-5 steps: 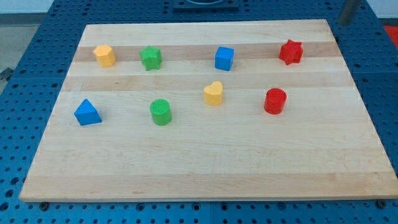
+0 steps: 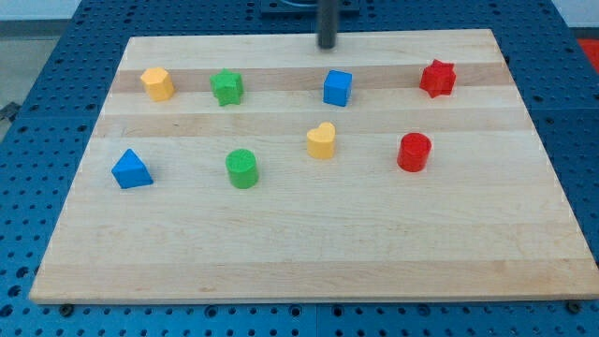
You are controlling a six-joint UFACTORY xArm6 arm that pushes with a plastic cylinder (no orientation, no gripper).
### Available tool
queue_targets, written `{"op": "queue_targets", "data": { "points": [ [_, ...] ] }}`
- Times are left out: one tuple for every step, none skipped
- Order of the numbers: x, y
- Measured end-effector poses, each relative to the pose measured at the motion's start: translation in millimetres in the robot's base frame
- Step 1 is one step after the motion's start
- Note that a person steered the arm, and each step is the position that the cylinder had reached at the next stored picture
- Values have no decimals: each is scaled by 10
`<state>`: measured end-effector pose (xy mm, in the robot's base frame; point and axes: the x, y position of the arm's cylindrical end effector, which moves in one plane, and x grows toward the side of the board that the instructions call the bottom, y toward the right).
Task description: Slide the blue cube to the bottom of the red star
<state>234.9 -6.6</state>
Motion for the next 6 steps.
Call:
{"op": "queue_targets", "data": {
  "points": [
    [406, -158],
    [666, -138],
    [816, 105],
    [1015, 437],
    [1097, 787],
    [1097, 1146]
  ]
}}
